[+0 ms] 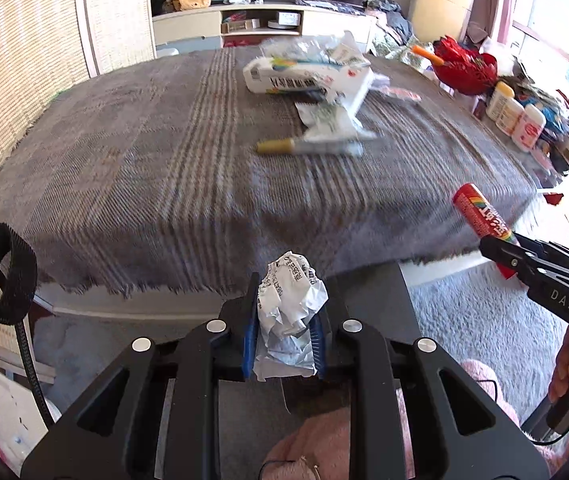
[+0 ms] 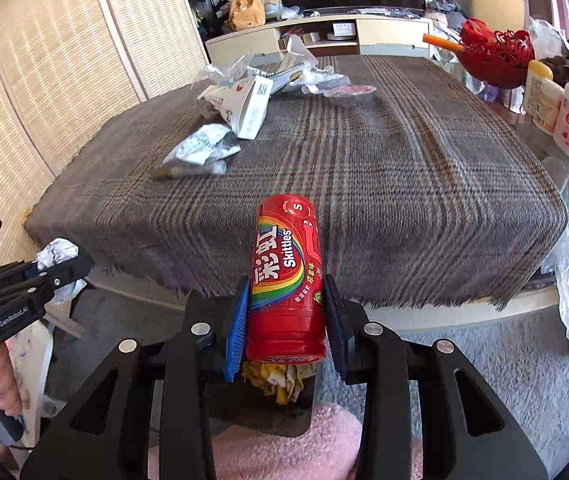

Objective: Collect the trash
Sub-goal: 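Carry the paper ball and Skittles tube to the bin and open both tools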

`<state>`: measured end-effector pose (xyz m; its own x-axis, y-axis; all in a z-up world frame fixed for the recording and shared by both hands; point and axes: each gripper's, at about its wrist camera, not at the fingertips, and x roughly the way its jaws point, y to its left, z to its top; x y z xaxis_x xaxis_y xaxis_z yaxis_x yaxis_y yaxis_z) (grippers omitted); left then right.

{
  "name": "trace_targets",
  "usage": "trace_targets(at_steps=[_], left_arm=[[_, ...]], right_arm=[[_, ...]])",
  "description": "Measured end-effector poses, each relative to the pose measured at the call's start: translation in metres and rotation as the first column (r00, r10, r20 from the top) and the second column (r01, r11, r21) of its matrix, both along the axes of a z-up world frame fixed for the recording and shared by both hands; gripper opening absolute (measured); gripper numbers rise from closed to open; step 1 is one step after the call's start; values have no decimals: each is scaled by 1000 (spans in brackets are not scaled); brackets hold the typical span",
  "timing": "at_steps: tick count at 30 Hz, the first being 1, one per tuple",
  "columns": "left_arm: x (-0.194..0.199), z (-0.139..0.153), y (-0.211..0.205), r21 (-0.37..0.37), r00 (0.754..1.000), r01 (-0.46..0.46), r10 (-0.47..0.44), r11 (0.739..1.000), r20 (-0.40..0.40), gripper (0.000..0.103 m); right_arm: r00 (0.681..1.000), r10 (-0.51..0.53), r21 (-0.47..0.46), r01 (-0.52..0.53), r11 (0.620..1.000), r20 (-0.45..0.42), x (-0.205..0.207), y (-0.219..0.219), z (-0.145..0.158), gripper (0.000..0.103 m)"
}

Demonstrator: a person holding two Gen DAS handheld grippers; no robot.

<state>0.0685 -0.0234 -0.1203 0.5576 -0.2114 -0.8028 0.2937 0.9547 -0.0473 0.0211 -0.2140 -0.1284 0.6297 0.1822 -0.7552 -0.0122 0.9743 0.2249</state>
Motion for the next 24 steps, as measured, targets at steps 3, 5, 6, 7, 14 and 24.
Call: trace_targets(at_steps=[3,5,6,7,14,24], left_arm=[[-9,-15,-6,8,999,29,-28,1000,-29,20],[-13,-28,-10,14,998,43,-43,999,-52,20],[-14,-32,-11,16,997,48,-47,999,-61,20],[-15,-38,-13,17,996,53,-52,998,-73,20],[-13,-77,-21,19,987,64,-60,998,-151,20],[-2,-124,-30,4,960,84,-80,996,-269,20]], right_arm=[[999,6,18,-5,1000,-40,-8,6,-19,36],[998,5,15,-4,1000,-70,-9,10,-33,36],[996,4,16,-2,1000,-84,-9,11,-39,36],[995,4,23,-2,1000,-101,-9,12,-46,36],[983,4,64,8,998,-185,-3,17,-80,36],[964,16,114,15,993,-267,14,23,-105,36]])
